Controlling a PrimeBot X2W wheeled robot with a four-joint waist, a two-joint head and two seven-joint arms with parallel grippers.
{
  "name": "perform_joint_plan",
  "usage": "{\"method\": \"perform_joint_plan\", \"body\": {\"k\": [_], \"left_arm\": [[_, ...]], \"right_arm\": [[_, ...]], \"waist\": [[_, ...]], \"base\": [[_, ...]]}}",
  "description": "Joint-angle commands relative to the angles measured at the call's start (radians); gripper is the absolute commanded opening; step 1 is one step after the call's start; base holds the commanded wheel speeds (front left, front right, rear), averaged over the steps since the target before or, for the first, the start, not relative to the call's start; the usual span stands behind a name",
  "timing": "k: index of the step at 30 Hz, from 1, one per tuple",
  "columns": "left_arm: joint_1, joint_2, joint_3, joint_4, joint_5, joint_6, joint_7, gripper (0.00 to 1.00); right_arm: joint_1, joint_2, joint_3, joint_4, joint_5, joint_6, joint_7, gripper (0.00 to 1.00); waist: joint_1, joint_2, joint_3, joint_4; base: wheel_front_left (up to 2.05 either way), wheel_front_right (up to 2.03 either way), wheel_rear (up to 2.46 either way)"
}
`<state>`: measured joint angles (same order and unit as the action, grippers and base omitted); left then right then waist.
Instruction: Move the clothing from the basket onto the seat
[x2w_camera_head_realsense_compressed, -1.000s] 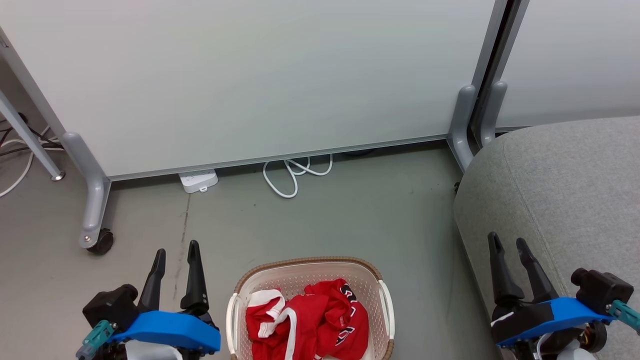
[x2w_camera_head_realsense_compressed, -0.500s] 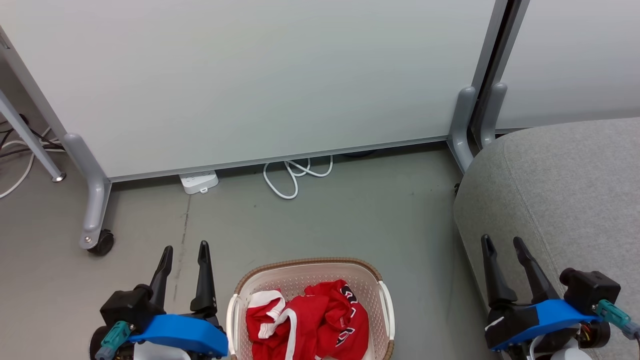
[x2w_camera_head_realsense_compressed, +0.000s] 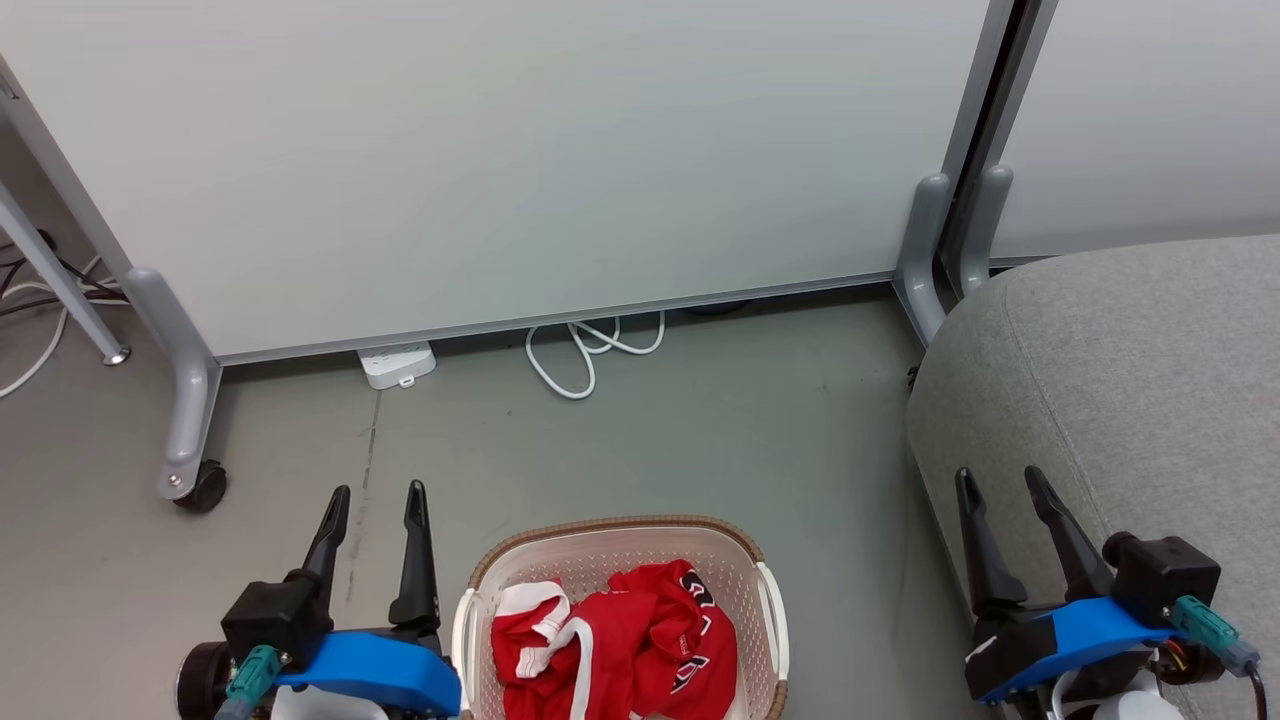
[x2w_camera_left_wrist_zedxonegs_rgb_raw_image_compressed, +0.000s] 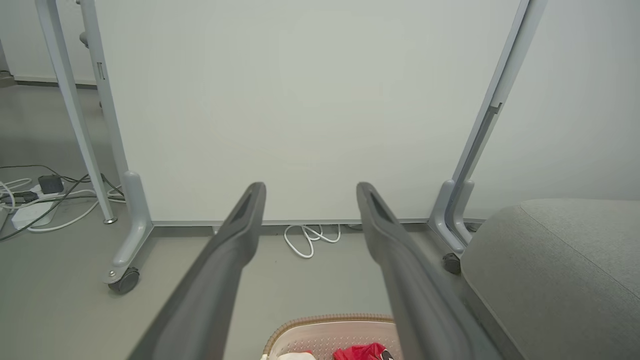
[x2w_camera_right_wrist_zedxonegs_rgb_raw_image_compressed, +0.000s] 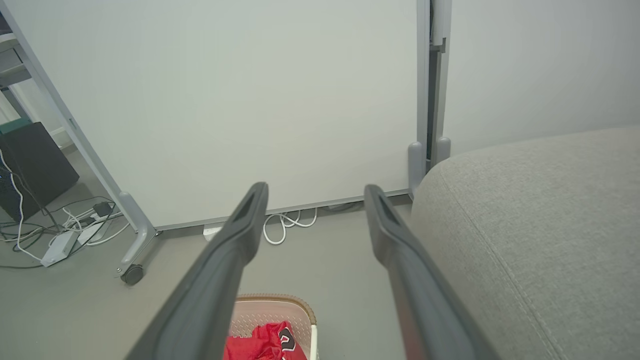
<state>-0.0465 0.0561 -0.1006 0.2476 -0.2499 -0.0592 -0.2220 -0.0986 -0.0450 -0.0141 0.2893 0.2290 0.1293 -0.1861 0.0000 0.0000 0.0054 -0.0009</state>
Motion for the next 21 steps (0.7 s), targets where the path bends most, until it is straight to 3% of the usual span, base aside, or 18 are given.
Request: {"method": "perform_joint_plan", "body": {"k": [1, 21], "left_arm": [[-0.01, 0.0, 0.002, -0.003, 0.026, 0.004, -0.01, 1.0], [-0.013, -0.004, -0.01, -0.003, 0.17, 0.004, -0.045, 1.0]], "right_arm": [[-0.012, -0.007, -0.002, -0.001, -0.026, 0.002, -0.008, 1.0], [-0.018, -0.008, 0.005, -0.001, -0.171, 0.002, -0.039, 1.0]], "waist": [[0.0, 0.0, 0.0, -0.001], [0.0, 0.0, 0.012, -0.003]], "base": [[0.0, 0.0, 0.0], [0.0, 0.0, 0.0]]}}
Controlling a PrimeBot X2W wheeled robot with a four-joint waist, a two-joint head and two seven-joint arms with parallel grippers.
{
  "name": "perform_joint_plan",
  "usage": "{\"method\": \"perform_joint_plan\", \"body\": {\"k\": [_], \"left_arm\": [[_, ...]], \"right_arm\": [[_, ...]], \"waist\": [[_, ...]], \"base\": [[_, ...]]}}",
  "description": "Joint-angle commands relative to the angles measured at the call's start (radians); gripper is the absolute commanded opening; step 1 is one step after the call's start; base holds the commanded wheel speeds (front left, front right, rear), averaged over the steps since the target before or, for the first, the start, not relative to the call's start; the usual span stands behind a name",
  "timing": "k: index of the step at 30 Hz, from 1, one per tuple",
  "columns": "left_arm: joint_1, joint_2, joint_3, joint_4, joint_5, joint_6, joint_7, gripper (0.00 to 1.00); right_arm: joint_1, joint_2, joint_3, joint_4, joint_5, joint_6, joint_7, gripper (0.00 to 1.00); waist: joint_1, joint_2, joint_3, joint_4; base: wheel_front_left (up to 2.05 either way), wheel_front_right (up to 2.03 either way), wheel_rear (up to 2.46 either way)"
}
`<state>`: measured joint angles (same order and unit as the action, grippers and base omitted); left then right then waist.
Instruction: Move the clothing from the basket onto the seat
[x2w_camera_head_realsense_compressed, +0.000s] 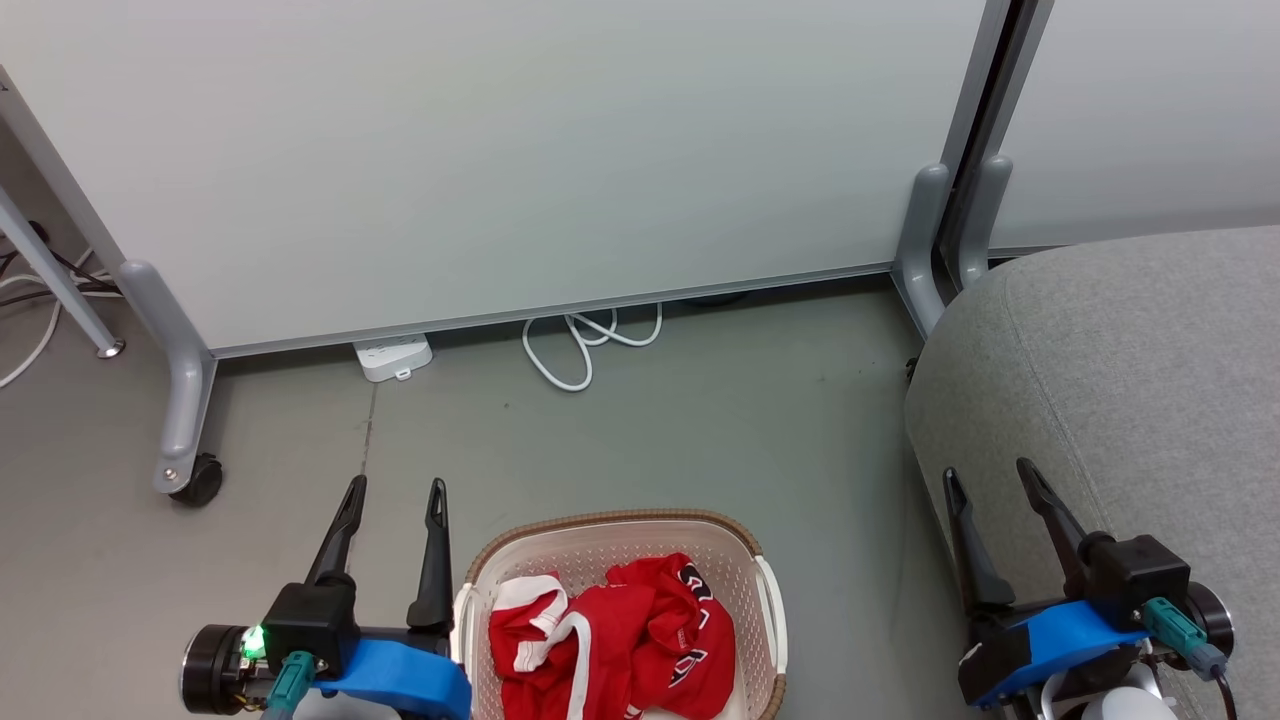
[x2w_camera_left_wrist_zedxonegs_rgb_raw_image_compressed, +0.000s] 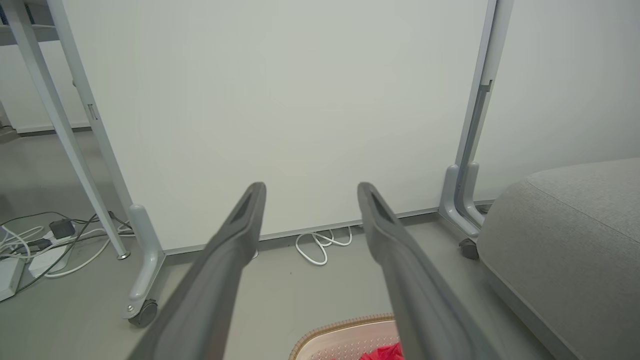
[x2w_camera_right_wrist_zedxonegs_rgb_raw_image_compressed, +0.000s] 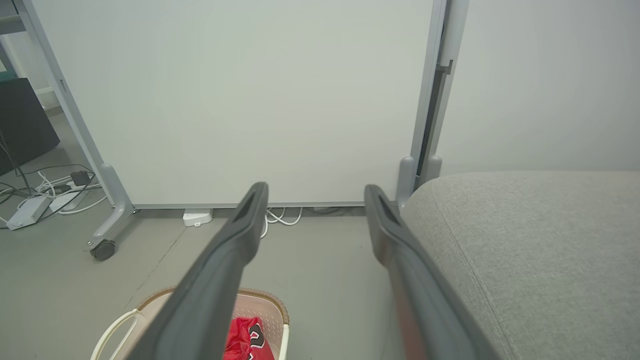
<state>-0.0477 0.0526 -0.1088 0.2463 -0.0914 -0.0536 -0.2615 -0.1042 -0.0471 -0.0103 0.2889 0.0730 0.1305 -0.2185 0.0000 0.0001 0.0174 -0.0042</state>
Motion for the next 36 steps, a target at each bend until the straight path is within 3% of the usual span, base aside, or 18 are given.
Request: {"method": "perform_joint_plan", "body": {"k": [1, 19, 36], "left_arm": [[-0.013, 0.0, -0.001, -0.001, 0.009, -0.002, -0.005, 1.0], [-0.018, -0.002, 0.011, 0.045, -0.024, -0.007, -0.005, 1.0], [-0.329, 0.04, -0.077, 0.474, -0.044, -0.063, 0.075, 1.0]], "right_arm": [[-0.013, -0.006, 0.001, 0.0, -0.011, 0.0, -0.007, 1.0], [-0.025, -0.006, 0.012, -0.014, 0.002, 0.0, -0.008, 1.0], [-0.186, -0.005, 0.071, -0.023, 0.059, 0.0, -0.041, 1.0]], "waist": [[0.0, -0.0001, 0.001, 0.0], [0.0, -0.0001, 0.04, -0.025], [0.0, -0.0001, 0.404, -0.171]], "base": [[0.0, 0.0, 0.0], [0.0, 0.0, 0.0], [0.0, 0.0, 0.0]]}}
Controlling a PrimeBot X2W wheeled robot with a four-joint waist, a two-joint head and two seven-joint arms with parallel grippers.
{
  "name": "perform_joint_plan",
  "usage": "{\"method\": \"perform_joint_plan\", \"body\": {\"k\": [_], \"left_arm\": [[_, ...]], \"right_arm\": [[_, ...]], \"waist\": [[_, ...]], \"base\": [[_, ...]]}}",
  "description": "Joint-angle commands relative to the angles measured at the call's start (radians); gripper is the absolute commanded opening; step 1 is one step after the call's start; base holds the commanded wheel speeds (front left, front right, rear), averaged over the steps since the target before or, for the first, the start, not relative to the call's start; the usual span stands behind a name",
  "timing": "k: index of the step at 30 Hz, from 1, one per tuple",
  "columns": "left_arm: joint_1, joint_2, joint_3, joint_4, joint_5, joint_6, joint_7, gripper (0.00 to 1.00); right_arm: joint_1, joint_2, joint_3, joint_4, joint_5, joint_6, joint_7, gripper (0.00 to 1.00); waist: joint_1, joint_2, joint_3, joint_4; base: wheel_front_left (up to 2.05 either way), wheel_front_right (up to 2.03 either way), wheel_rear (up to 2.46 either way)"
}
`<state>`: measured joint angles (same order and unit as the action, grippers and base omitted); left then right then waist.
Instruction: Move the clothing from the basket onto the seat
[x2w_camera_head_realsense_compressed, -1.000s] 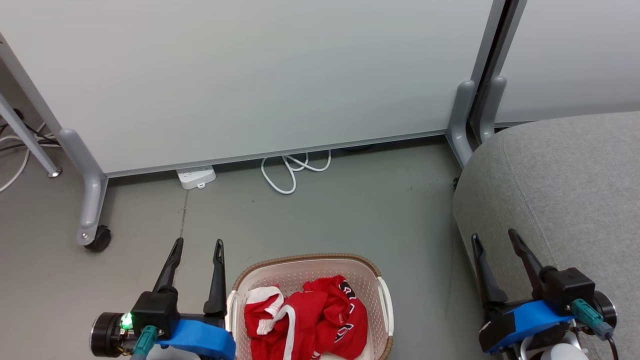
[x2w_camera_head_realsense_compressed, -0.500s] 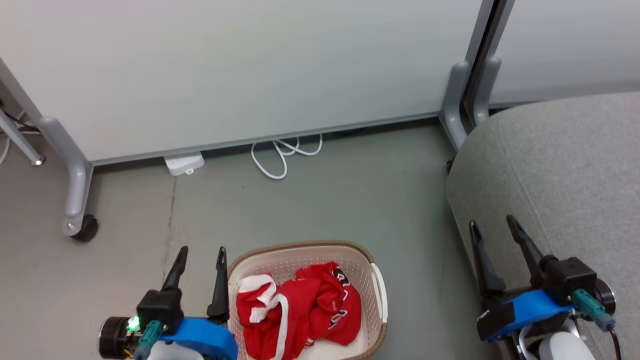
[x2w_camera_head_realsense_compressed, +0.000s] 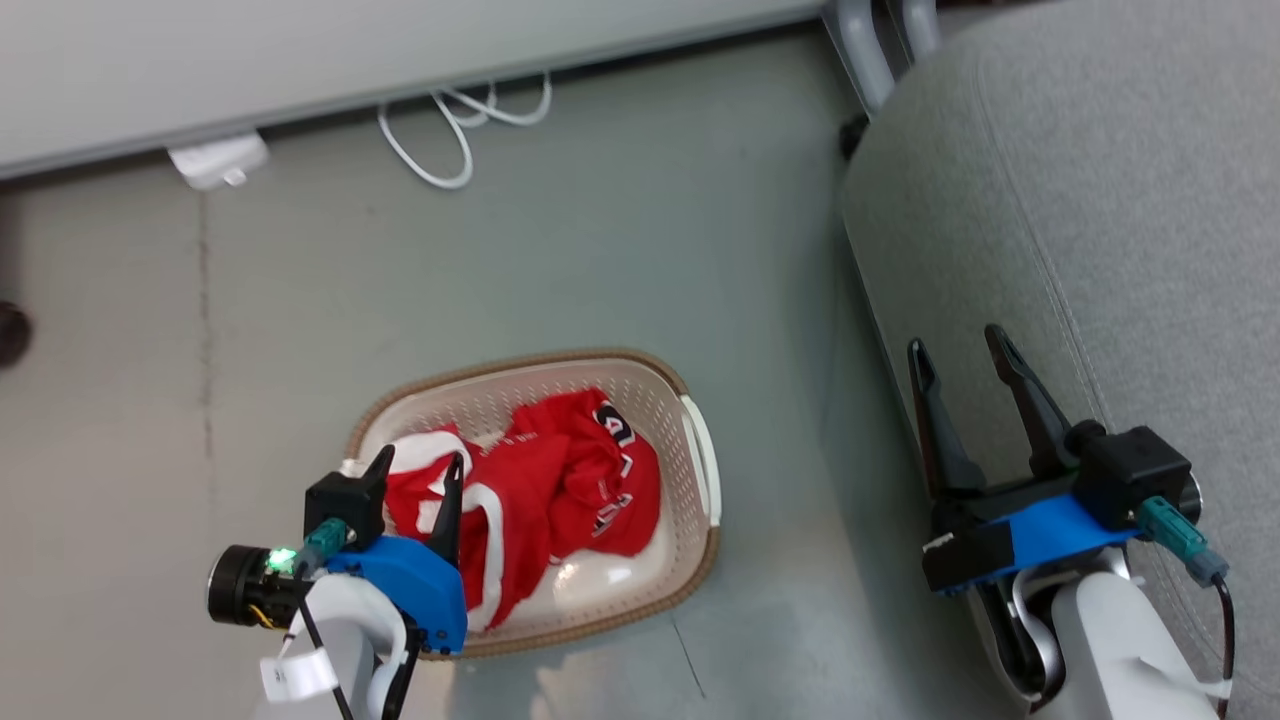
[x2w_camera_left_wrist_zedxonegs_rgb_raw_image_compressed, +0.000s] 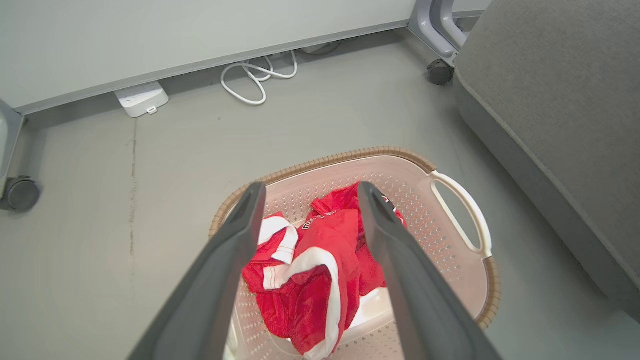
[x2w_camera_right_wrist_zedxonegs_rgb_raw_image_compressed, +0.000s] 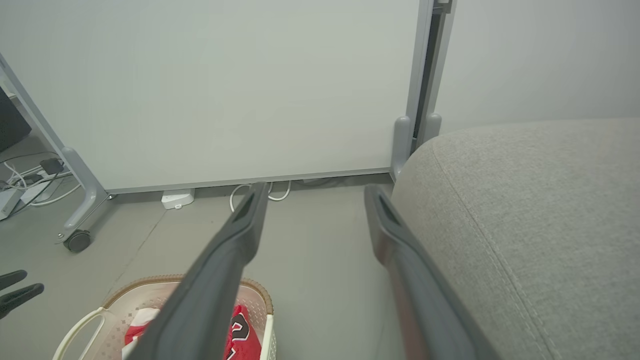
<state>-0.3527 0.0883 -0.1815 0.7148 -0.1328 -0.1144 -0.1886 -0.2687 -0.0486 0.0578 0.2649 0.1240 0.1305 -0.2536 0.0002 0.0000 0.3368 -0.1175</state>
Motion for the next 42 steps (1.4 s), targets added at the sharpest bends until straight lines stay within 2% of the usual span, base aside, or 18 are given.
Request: {"method": "perform_joint_plan", "body": {"k": [1, 2, 11, 22, 23, 24, 25, 42], "left_arm": [[-0.04, 0.009, -0.005, 0.025, -0.007, -0.004, 0.009, 1.0], [-0.084, 0.026, -0.003, 0.104, -0.017, -0.007, 0.029, 1.0], [-0.155, 0.067, 0.03, 0.237, -0.051, 0.016, 0.057, 1.0], [-0.245, 0.086, 0.043, 0.315, -0.075, 0.042, 0.056, 1.0], [-0.248, 0.086, 0.042, 0.316, -0.075, 0.043, 0.05, 0.95], [-0.25, 0.086, 0.04, 0.315, -0.073, 0.046, 0.04, 0.64], [-0.251, 0.085, 0.037, 0.317, -0.072, 0.048, 0.034, 0.0], [-0.262, 0.07, 0.011, 0.368, -0.09, 0.035, -0.01, 0.0]], "right_arm": [[-0.033, -0.003, 0.009, 0.003, 0.014, 0.0, -0.007, 1.0], [-0.077, -0.003, 0.039, 0.015, 0.04, 0.0, -0.012, 1.0], [-0.14, -0.002, 0.084, -0.033, 0.094, 0.0, -0.012, 1.0], [-0.169, -0.003, 0.101, -0.057, 0.116, 0.0, -0.012, 1.0], [-0.169, -0.002, 0.102, -0.058, 0.116, 0.0, -0.012, 1.0], [-0.171, -0.003, 0.102, -0.058, 0.116, 0.0, -0.012, 1.0], [-0.172, -0.003, 0.102, -0.059, 0.114, 0.0, -0.012, 1.0], [-0.166, -0.003, 0.106, -0.054, 0.097, 0.0, -0.012, 1.0]], "waist": [[-0.0002, 0.0, 0.106, -0.068], [-0.0002, 0.0, 0.18, -0.11], [-0.0002, 0.0, 0.32, -0.189], [-0.0002, 0.0, 0.413, -0.218], [-0.0002, 0.0, 0.415, -0.219], [-0.0002, 0.0, 0.417, -0.219], [-0.0002, 0.0, 0.417, -0.218], [-0.0002, 0.0, 0.389, -0.194]], "base": [[0.0, 0.0, 0.0], [0.0, 0.0, 0.0], [0.0, 0.0, 0.0], [0.0, 0.0, 0.0], [0.0, 0.0, 0.0], [0.0, 0.0, 0.0], [0.0, 0.0, 0.0], [0.0, 0.0, 0.0]]}}
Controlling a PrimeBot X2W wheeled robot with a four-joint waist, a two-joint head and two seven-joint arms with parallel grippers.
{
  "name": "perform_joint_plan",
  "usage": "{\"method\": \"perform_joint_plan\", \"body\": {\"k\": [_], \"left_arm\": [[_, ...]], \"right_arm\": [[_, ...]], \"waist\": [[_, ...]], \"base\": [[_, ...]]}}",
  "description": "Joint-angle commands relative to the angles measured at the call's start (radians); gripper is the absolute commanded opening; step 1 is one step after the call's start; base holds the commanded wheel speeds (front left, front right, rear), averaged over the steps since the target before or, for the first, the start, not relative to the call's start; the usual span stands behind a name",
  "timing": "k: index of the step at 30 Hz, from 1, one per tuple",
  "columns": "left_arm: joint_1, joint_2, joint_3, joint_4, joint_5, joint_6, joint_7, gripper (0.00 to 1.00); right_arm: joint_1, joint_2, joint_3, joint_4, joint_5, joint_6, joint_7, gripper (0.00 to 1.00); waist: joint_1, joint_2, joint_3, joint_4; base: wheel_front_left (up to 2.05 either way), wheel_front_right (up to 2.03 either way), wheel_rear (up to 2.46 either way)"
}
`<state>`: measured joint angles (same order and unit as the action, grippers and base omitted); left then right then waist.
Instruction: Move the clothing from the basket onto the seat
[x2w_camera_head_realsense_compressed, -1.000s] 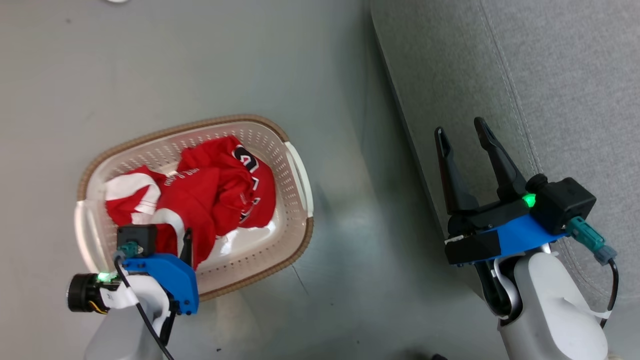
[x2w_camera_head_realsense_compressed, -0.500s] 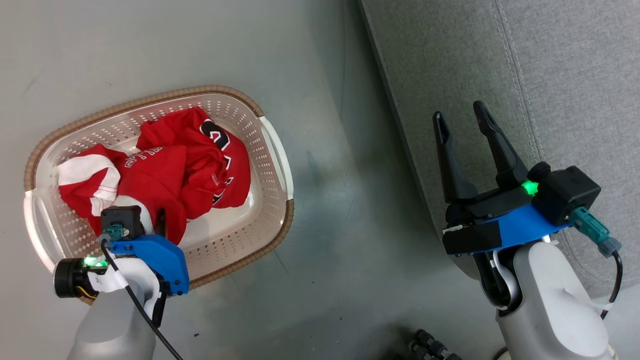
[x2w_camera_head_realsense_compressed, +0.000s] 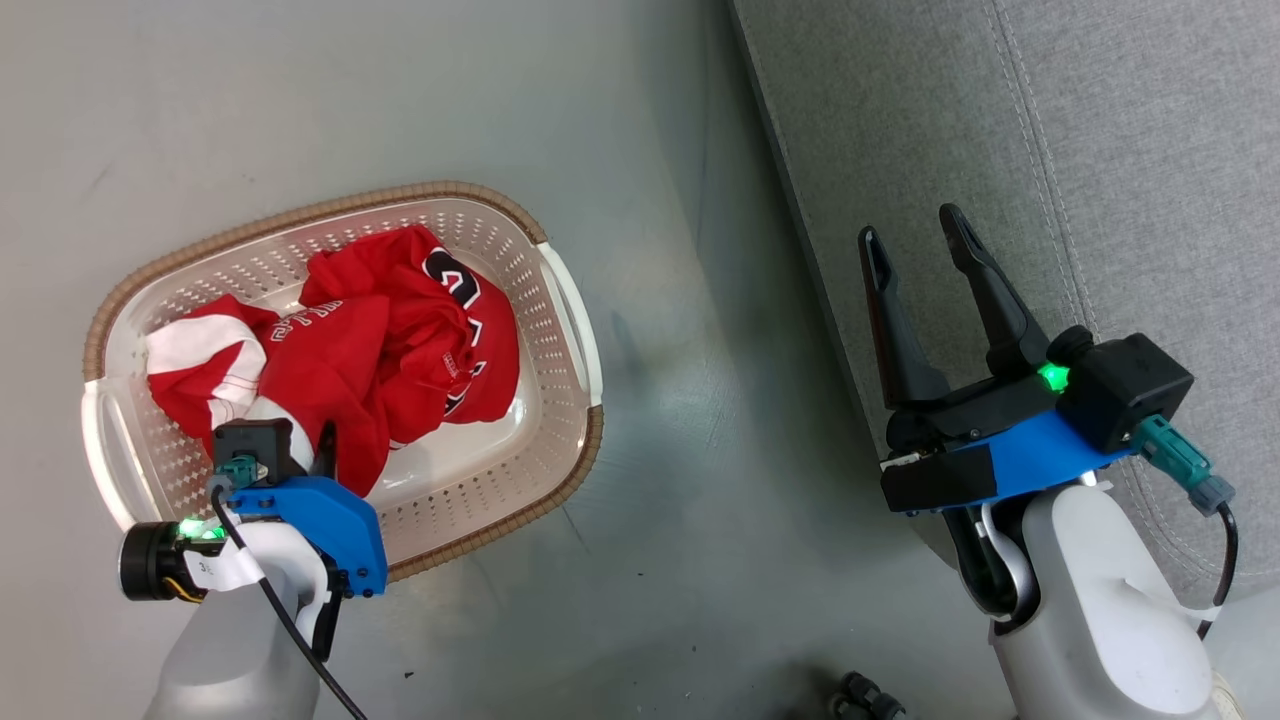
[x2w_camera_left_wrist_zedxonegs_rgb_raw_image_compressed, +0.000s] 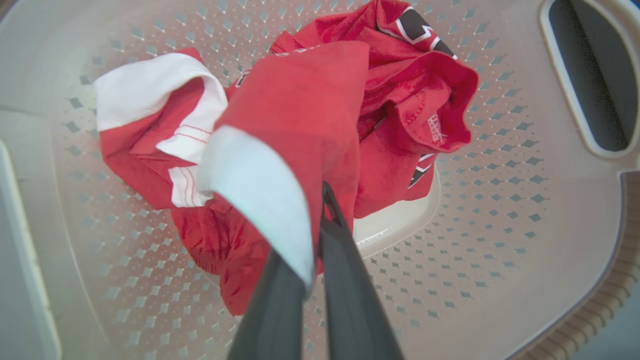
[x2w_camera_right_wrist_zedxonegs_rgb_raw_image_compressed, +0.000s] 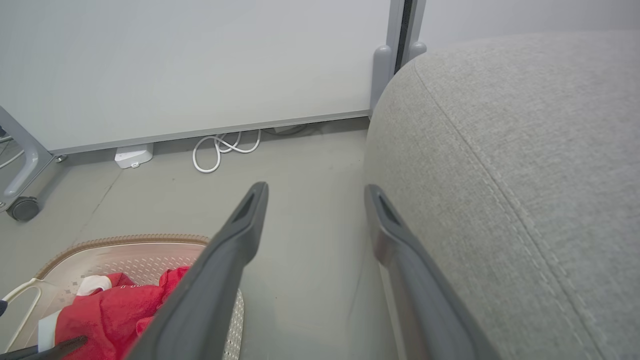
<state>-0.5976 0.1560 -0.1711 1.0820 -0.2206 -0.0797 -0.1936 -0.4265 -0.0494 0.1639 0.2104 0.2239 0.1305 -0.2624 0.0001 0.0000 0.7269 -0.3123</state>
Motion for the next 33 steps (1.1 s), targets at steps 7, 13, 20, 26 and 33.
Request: {"method": "perform_joint_plan", "body": {"k": [7, 13, 20, 26, 33], "left_arm": [[-0.026, -0.008, -0.04, 0.024, 0.022, -0.008, -0.028, 0.0], [-0.021, -0.034, -0.098, 0.031, 0.048, -0.026, -0.049, 0.0], [-0.065, -0.084, -0.155, 0.046, 0.035, -0.044, -0.045, 0.0], [-0.061, -0.105, -0.231, 0.004, -0.01, -0.052, -0.058, 0.0], [-0.048, -0.105, -0.41, -0.155, -0.185, -0.051, -0.048, 0.0]], "right_arm": [[-0.005, -0.002, -0.006, 0.017, -0.015, 0.0, -0.003, 1.0], [0.034, -0.002, -0.012, 0.045, -0.034, 0.0, -0.003, 1.0], [0.094, -0.003, -0.022, 0.086, -0.071, 0.0, -0.003, 1.0], [0.154, -0.002, -0.029, 0.124, -0.093, 0.0, -0.004, 1.0], [0.208, -0.002, -0.018, 0.151, -0.098, 0.0, -0.002, 1.0]], "waist": [[-0.0001, 0.0, -0.061, 0.023], [-0.0001, 0.0, -0.2, 0.068], [-0.0001, 0.0, -0.388, 0.133], [-0.0001, 0.0, -0.528, 0.185], [-0.0001, 0.0, -0.636, 0.225]], "base": [[0.0, 0.0, 0.0], [0.0, 0.0, 0.0], [0.0, 0.0, 0.0], [0.0, 0.0, 0.0], [0.0, 0.0, 0.0]]}}
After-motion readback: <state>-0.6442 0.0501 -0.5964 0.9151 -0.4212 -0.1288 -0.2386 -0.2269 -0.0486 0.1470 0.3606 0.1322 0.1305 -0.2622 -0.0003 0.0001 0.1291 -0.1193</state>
